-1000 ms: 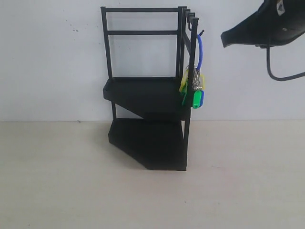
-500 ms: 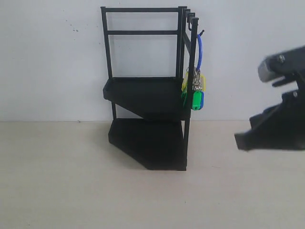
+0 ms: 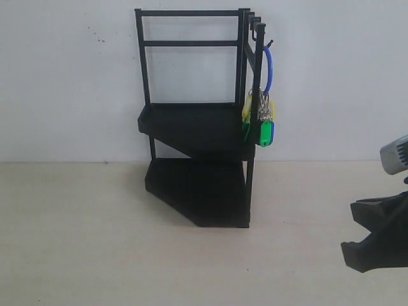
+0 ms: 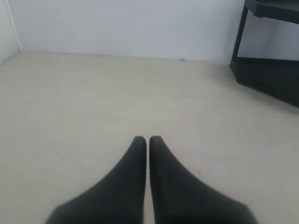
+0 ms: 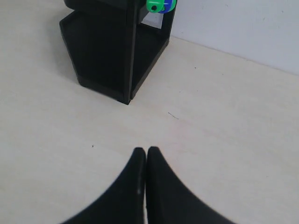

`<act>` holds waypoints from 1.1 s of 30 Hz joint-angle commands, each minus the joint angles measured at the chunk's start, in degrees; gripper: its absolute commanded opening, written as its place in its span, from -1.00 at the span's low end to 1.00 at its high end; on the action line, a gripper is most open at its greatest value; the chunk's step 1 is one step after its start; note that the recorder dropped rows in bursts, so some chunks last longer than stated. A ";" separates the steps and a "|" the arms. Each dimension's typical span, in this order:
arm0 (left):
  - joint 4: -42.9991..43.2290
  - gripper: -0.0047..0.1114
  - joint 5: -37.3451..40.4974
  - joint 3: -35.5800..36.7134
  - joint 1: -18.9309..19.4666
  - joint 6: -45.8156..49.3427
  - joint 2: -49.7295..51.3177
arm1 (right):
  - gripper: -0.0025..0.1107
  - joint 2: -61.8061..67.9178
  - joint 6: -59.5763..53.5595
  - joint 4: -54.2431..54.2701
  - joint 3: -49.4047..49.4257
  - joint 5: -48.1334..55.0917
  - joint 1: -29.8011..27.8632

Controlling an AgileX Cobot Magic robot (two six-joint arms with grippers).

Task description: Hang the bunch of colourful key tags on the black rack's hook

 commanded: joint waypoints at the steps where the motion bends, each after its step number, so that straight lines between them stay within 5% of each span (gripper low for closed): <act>1: -0.40 -0.84 -0.20 -0.14 0.19 0.02 0.20 | -0.96 -0.37 0.04 -0.23 -0.04 -0.46 -0.09; 22: -0.40 -0.84 -0.20 -0.14 0.19 0.02 0.20 | -0.96 -4.67 0.87 -0.23 0.16 4.65 -0.09; 33: -0.40 -0.84 -0.20 -0.14 0.19 0.02 0.20 | -0.96 -47.81 2.40 0.35 10.73 6.26 -0.09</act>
